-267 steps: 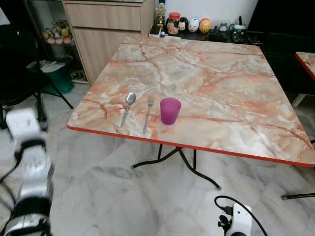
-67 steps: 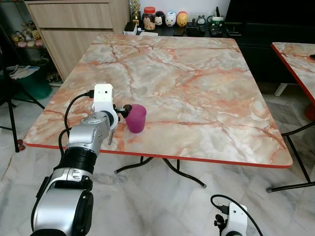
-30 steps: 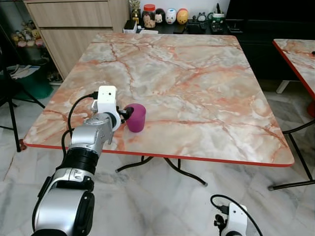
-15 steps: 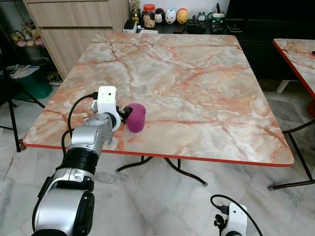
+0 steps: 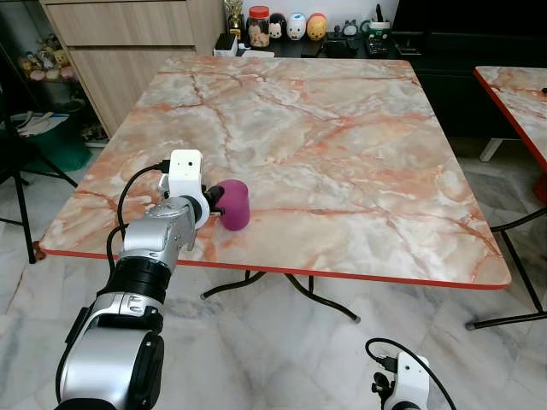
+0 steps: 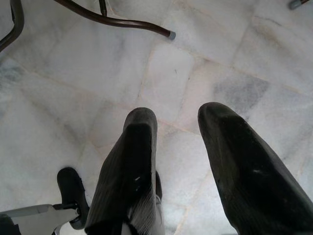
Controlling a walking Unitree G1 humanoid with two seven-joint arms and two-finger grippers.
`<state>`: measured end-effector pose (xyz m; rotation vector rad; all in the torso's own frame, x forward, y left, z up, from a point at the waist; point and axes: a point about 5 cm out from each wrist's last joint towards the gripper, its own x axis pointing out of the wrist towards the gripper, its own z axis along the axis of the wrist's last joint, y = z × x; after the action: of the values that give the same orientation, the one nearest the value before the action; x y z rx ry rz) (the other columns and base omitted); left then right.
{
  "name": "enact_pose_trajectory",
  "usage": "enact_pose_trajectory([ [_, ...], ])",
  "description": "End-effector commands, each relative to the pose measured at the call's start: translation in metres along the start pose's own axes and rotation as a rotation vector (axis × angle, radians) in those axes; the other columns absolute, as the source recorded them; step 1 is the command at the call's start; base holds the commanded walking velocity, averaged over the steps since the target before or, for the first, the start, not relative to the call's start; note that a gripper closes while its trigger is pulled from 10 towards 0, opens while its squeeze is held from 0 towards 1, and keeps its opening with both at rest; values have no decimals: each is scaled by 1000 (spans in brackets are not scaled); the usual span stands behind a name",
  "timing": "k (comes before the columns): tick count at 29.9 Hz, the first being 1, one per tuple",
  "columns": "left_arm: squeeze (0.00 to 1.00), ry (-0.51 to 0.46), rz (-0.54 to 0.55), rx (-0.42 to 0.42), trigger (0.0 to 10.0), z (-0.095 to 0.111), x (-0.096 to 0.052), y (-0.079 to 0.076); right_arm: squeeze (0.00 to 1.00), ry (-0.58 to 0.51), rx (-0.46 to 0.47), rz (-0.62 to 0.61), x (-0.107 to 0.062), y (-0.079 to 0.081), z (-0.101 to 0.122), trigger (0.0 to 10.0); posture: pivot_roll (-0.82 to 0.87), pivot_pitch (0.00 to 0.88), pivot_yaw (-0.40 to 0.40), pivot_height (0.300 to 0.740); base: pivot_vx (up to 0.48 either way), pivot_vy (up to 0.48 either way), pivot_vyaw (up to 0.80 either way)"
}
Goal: Setting the table
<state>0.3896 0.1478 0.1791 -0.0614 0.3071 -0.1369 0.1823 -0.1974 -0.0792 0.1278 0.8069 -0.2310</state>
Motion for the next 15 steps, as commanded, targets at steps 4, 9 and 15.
enact_pose_trajectory([
  [4,0,-38,21,-20,0,2,-3,5,0,8,8,-3,-1,0,-3,10000,54,62,3,740,0,0,0],
  [9,0,-91,58,-40,0,3,-7,10,0,8,7,-1,-1,0,-3,10000,55,58,4,740,0,0,0],
  [15,0,-220,28,-101,0,9,-18,8,0,9,4,0,-1,-1,-3,10000,55,48,2,740,0,0,0],
])
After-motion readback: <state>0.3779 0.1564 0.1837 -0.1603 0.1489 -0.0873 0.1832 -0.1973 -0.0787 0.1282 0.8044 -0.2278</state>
